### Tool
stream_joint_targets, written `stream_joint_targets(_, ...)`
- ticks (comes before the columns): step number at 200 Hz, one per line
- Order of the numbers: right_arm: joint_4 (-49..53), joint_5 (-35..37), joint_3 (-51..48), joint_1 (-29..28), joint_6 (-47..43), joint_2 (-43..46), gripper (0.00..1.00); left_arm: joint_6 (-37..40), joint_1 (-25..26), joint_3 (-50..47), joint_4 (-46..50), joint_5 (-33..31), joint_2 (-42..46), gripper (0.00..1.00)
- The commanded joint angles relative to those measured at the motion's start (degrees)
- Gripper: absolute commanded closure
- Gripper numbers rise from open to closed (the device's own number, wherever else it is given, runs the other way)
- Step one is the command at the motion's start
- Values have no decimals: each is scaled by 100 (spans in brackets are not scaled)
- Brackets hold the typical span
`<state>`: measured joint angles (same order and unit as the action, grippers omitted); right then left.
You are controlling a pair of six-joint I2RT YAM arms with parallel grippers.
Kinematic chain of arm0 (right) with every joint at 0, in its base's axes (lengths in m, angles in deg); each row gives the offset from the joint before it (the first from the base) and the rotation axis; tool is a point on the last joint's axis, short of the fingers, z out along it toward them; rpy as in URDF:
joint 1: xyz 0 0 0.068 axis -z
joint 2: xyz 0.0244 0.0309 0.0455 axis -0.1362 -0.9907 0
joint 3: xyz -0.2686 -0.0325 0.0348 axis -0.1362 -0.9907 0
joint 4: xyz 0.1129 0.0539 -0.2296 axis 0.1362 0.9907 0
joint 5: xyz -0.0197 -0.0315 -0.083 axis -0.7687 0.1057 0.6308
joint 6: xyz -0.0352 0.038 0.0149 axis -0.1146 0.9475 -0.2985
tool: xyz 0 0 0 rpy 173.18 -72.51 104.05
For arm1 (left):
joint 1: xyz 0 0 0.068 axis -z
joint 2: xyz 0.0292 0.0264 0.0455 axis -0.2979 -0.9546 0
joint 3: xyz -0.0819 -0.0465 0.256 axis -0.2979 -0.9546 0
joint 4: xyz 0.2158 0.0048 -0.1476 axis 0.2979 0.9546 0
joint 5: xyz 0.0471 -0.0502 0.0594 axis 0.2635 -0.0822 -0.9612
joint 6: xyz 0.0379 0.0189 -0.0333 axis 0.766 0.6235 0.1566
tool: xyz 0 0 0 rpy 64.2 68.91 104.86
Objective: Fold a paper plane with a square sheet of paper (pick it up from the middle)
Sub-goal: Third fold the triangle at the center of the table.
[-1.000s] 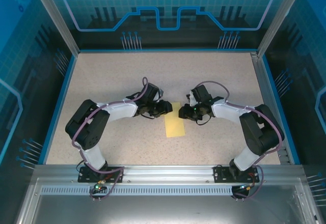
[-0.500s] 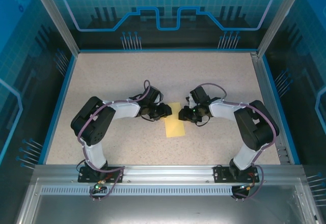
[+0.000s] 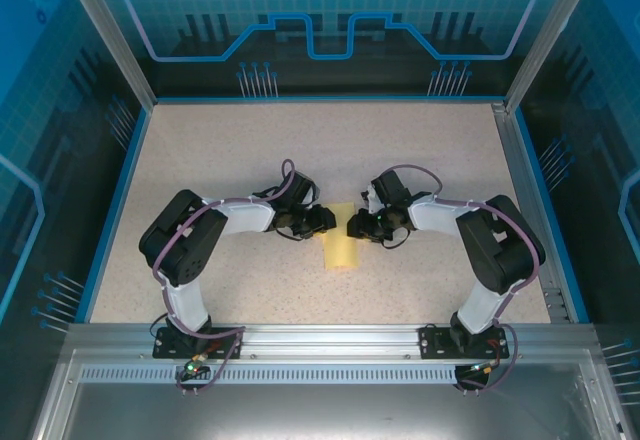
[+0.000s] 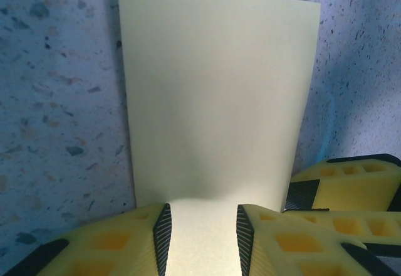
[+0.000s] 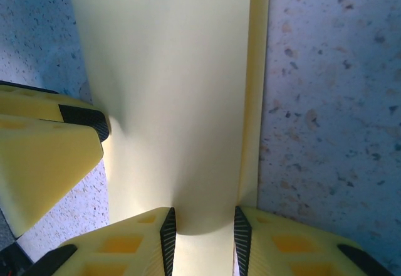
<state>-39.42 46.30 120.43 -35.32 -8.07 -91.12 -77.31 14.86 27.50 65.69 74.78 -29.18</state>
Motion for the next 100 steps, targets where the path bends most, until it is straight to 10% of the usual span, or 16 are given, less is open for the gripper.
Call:
stream_joint_targets(1,-77,-159,-29,-31,87,145,66,32,38,-109,40,-3,-118,64)
stream_joint_targets(100,-754,-889,317,252,269,-270,63,89,41,-100,113,-11,-140,64)
